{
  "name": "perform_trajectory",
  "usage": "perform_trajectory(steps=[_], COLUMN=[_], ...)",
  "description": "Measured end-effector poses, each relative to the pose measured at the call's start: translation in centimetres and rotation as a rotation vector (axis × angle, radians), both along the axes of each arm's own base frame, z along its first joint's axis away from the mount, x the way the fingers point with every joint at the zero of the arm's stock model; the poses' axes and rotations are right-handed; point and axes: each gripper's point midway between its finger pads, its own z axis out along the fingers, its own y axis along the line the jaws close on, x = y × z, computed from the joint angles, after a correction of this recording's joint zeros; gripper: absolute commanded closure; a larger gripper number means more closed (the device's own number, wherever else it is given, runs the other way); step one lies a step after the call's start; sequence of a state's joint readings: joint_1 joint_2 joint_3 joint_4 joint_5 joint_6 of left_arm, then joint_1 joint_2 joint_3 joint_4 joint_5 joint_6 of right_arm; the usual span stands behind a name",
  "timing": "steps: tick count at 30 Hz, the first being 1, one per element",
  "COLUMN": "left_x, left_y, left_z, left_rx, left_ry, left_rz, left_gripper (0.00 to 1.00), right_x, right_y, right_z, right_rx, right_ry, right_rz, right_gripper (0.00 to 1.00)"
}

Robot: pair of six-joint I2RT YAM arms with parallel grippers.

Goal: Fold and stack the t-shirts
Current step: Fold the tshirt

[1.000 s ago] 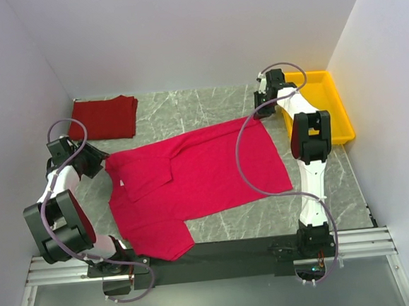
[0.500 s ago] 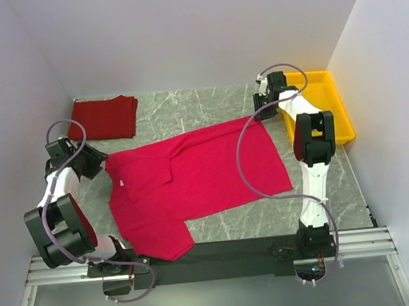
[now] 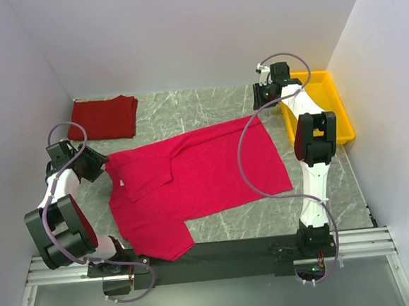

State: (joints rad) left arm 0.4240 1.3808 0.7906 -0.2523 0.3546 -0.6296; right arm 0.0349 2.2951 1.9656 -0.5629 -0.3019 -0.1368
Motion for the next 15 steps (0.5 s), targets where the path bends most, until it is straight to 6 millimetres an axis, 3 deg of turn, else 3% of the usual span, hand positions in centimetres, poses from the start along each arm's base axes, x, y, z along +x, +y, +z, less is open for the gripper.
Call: perform_trajectory(steps=[5,15], left_x=[0.0,0.0], left_y=[-0.1,-0.2], left_z=[0.0,0.0], left_rx=[-0.004,-0.011], left_ry=[0.000,-0.004], left_rz=[-0.003,-0.007], left_gripper=[0.39,0.39], right_x=[0.5,-0.6], right_y=[0.3,0.3], right_z=[0.2,-3.5], right_rx=[0.012,0.010], right_ry=[-0.003,0.100], right_rz=[0.016,0.017], right_gripper=[0.62,0.67])
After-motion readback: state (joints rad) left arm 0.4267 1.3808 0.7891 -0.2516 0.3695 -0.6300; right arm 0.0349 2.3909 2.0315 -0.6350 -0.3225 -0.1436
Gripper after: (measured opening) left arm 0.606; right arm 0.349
